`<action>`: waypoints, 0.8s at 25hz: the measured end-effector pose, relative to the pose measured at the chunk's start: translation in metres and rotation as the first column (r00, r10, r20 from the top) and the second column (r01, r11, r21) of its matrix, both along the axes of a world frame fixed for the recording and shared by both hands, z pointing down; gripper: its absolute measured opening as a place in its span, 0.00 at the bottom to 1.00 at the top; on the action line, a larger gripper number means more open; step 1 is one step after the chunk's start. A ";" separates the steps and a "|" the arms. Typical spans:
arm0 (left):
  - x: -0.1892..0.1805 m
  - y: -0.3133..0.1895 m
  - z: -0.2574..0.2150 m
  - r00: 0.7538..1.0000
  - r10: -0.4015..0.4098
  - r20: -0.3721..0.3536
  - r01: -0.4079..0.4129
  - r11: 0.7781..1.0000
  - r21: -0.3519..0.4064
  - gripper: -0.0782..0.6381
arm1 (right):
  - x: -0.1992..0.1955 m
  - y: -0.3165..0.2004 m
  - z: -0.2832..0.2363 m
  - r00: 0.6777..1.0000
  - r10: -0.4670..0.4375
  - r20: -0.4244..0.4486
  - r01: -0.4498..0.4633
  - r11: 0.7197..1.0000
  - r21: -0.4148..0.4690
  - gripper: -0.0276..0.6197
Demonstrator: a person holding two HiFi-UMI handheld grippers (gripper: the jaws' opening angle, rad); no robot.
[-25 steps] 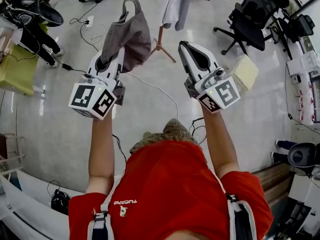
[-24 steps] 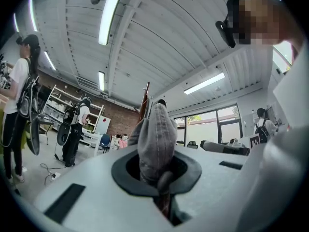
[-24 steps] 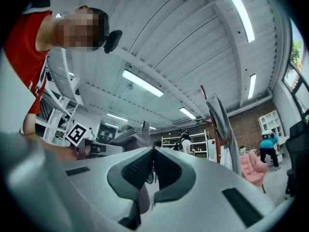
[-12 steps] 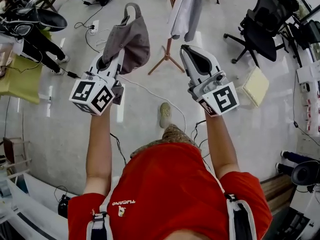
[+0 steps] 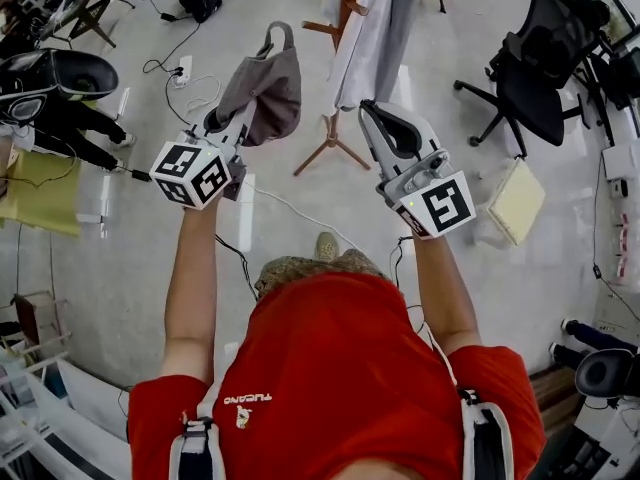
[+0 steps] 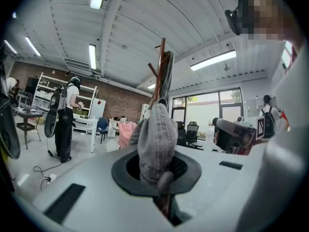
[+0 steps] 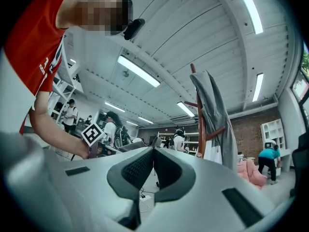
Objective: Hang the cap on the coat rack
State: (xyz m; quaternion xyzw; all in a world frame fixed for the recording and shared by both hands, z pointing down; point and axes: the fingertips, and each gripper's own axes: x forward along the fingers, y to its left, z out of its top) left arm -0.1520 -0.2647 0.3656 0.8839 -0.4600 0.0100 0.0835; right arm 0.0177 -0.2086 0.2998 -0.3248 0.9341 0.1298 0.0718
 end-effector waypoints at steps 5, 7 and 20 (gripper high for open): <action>0.004 -0.064 0.028 0.999 0.039 0.001 -0.039 0.997 -0.071 0.13 | 0.012 -0.043 0.005 0.999 0.037 0.001 -0.037 0.999 -0.028 0.08; 0.002 -0.086 0.041 0.999 0.050 0.000 -0.050 0.993 -0.106 0.13 | 0.014 -0.053 0.007 0.998 0.055 -0.007 -0.056 0.998 -0.035 0.08; 0.010 -0.166 0.132 0.979 0.205 -0.022 -0.202 0.936 -0.288 0.13 | 0.001 -0.083 0.027 0.973 0.220 -0.070 -0.225 0.971 -0.086 0.08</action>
